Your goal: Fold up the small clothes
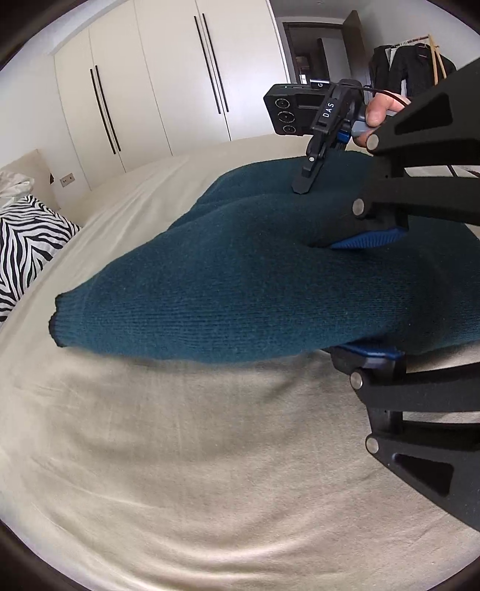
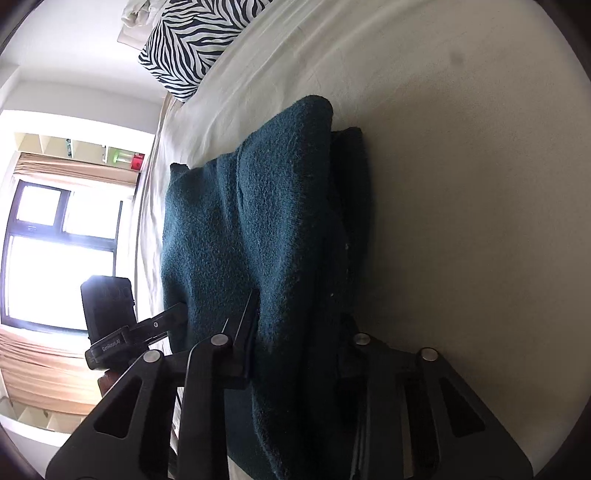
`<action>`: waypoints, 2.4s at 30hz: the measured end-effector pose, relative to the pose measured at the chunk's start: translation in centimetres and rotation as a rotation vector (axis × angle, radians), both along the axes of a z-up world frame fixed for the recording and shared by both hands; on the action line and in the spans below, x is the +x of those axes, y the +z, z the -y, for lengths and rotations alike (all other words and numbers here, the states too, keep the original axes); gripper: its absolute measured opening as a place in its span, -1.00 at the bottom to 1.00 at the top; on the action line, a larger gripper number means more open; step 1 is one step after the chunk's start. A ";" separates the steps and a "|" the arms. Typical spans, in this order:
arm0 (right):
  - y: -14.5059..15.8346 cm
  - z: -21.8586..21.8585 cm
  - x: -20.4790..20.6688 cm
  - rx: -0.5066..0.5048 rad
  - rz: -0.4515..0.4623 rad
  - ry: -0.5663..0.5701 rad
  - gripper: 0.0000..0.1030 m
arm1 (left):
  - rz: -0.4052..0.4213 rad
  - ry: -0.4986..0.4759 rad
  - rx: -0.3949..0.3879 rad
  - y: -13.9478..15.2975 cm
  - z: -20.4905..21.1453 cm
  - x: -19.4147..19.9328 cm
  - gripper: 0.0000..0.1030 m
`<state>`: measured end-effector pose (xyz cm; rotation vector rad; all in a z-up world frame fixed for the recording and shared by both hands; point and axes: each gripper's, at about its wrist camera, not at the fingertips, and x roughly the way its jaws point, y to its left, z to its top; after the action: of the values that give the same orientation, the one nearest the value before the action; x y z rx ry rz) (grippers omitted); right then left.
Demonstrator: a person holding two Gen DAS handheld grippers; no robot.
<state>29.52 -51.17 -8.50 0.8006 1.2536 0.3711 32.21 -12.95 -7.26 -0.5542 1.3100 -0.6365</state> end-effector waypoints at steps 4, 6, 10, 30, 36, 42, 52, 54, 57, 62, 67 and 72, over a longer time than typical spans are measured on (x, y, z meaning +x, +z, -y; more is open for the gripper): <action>2.4 -1.1 -1.2 -0.024 0.034 -0.006 -0.59 | 0.040 -0.017 -0.004 2.6 -0.5 -1.6 -0.26; 4.3 -2.1 -2.0 -0.039 0.059 0.012 -0.60 | 0.069 -0.026 -0.003 4.2 -1.6 -2.9 -0.26; 8.3 -5.0 -4.5 -0.023 0.111 0.053 -0.60 | 0.114 -0.025 -0.019 7.5 -5.4 -6.1 -0.26; 5.4 -20.7 -12.5 0.138 0.089 0.159 -0.59 | 0.084 0.047 0.058 3.9 -18.4 -16.6 -0.25; -1.4 -19.6 -13.2 0.247 0.001 0.070 -0.55 | 0.036 0.114 -0.028 -0.4 -19.5 -16.5 -0.13; -0.4 -18.8 -14.5 0.230 0.049 0.038 -0.49 | 0.092 0.123 0.026 0.7 -19.7 -17.7 -0.05; 7.0 -15.6 -22.0 -0.020 0.219 -0.002 -0.47 | 0.511 0.211 0.301 9.3 -20.5 -26.9 0.90; 9.1 -15.6 -24.1 -0.085 0.273 -0.004 -0.44 | 0.623 0.267 0.351 11.7 -20.2 -29.3 1.00; 13.3 -16.9 -27.0 -0.238 0.376 -0.017 0.00 | 0.767 0.317 0.505 14.8 -18.7 -32.2 1.00; 19.6 -20.1 -32.1 -0.469 0.592 -0.071 0.45 | 0.963 0.383 0.657 18.5 -16.5 -36.7 1.00; 23.2 -21.4 -36.6 -0.501 0.728 -0.200 0.87 | 1.032 0.405 0.718 19.8 -15.0 -40.6 1.00; 24.3 -22.1 -41.2 -0.531 0.776 -0.222 0.87 | 0.899 0.401 0.709 19.3 -15.2 -42.3 1.00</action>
<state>-11.65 -29.07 15.79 0.2730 0.4822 0.1255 -10.11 2.27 12.08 0.0841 0.4706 -0.0216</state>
